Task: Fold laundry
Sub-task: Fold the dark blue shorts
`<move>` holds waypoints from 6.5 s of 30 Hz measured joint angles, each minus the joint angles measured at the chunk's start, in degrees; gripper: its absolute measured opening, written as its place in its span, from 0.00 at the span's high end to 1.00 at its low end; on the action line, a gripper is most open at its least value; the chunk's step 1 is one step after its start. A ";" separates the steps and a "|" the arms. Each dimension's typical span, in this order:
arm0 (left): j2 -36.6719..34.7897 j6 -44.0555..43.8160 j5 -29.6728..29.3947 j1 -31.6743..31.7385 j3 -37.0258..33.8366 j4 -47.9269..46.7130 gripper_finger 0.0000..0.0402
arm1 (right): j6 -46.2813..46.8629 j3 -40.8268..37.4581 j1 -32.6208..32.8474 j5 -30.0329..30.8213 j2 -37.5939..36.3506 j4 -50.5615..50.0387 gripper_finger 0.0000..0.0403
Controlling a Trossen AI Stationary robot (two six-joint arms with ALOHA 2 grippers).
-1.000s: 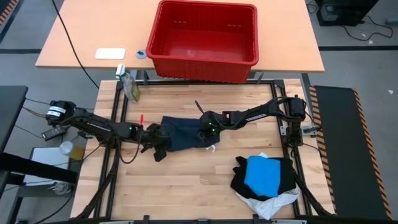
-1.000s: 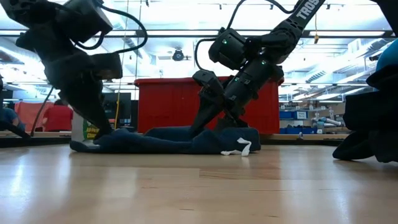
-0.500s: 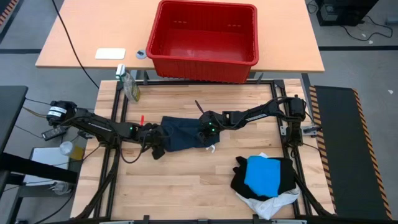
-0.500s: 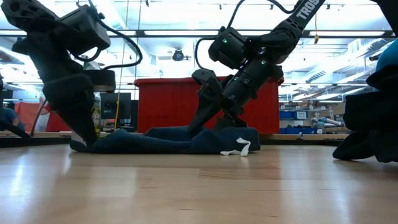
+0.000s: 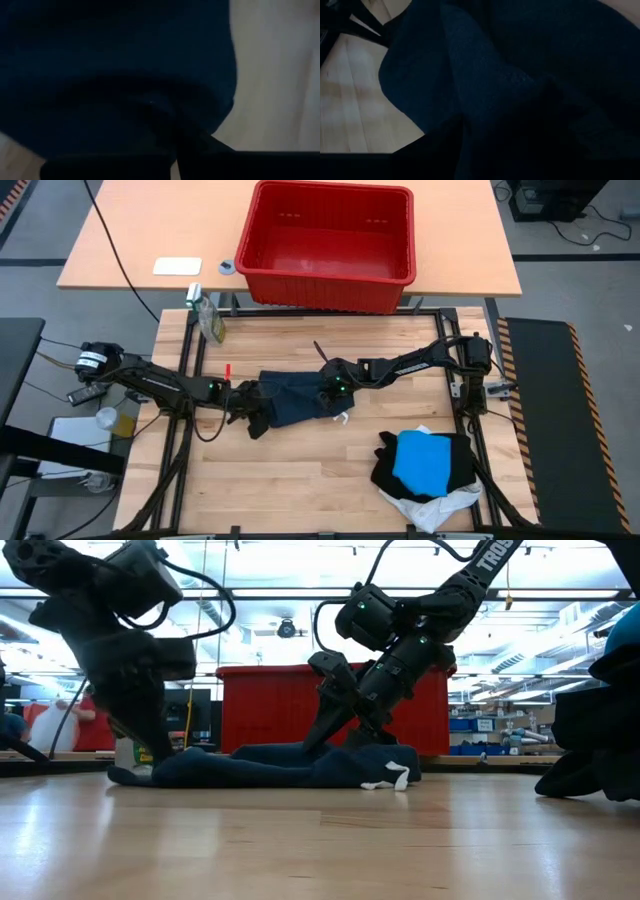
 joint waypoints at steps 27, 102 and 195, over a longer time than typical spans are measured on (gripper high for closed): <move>-8.66 -14.16 4.53 -6.20 5.27 -18.10 1.00 | -6.01 0.05 -1.53 9.30 -5.65 -4.48 0.43; -8.46 28.51 0.17 12.59 8.50 -24.84 0.63 | -25.99 25.32 2.11 5.23 8.10 -28.32 0.45; 6.56 39.66 7.22 22.17 10.72 -18.00 0.98 | -31.50 -2.15 -2.77 3.99 -4.57 -2.09 0.49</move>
